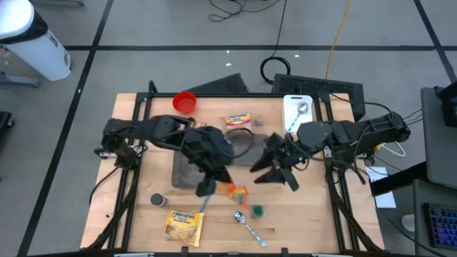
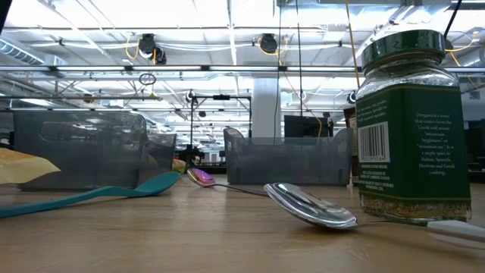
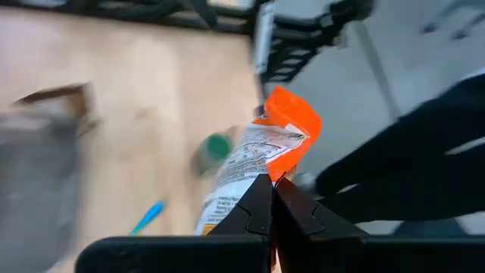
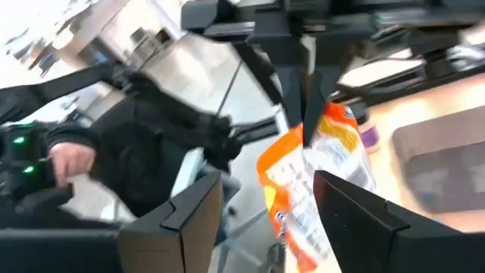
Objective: Pick & Place Food Item
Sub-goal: Put the orange noodle pack into the left black bin
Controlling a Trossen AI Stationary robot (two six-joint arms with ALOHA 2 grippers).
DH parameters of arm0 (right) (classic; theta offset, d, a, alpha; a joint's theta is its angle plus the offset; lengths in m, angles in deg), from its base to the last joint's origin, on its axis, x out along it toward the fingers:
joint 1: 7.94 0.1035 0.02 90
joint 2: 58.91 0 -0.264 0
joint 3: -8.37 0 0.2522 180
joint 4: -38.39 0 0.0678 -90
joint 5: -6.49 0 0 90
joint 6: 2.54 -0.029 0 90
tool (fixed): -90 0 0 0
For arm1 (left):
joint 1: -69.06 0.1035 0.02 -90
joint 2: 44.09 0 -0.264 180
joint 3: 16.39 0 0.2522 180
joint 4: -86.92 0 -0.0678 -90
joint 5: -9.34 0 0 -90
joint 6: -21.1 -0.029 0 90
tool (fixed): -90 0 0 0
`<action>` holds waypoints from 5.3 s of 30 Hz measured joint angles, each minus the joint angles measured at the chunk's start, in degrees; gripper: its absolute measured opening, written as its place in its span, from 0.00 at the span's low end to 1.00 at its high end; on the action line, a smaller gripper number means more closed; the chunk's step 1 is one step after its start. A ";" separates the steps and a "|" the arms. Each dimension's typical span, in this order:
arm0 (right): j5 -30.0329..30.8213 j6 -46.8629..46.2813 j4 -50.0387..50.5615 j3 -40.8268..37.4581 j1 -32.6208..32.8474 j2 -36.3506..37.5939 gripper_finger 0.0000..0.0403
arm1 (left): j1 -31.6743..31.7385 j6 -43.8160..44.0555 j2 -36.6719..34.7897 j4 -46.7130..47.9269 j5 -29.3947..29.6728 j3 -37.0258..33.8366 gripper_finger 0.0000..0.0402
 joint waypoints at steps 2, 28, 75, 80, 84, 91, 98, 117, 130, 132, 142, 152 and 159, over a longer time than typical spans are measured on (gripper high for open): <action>0.61 0.04 0.40 0.00 -1.23 0.06 0.50 | 0.03 -0.07 -2.36 4.29 3.77 0.00 0.00; 4.68 -9.46 -38.46 -30.62 -10.00 0.06 0.49 | 8.94 2.57 -25.66 19.09 27.43 -13.05 0.00; 12.41 -10.35 -56.84 -41.47 -25.97 0.06 0.49 | 25.70 4.36 -60.80 -22.96 6.42 -83.82 0.00; 12.22 -8.79 -56.44 -41.47 -27.73 0.06 0.49 | 26.77 3.13 -58.04 -23.00 6.53 -83.82 0.00; 12.07 -7.67 -55.99 -41.48 -29.27 0.06 0.49 | 27.86 2.89 -55.35 -23.98 6.77 -83.82 0.00; 11.76 -4.11 -55.94 -41.48 -32.28 0.06 0.49 | 29.02 2.47 -50.00 -27.66 6.81 -83.82 0.00; 4.25 -3.89 -55.81 -41.46 -36.15 0.06 0.49 | 29.05 2.71 -45.69 -28.94 6.75 -83.82 0.00; 3.00 -3.45 -53.52 -41.46 -37.31 0.04 0.49 | 29.03 4.59 -46.44 -34.59 5.04 -90.36 0.00; 3.04 -4.26 -53.54 -41.44 -37.28 0.04 0.49 | 29.03 4.79 -46.42 -38.76 6.40 -91.38 0.00; 3.04 -4.19 -53.54 -41.45 -37.28 0.04 0.49 | 29.05 4.79 -46.42 -38.80 6.84 -91.38 0.00; 3.06 -4.13 -53.52 -41.44 -37.28 0.04 0.49 | 29.03 4.79 -46.42 -38.83 6.84 -91.38 0.05; 3.05 -3.99 -53.52 -41.44 -37.28 0.04 0.49 | 29.05 4.39 -46.42 -38.86 6.57 -91.38 0.06; 3.04 -3.37 -53.14 -41.44 -37.28 0.04 0.49 | 29.04 4.76 -46.42 -39.15 5.70 -91.38 0.19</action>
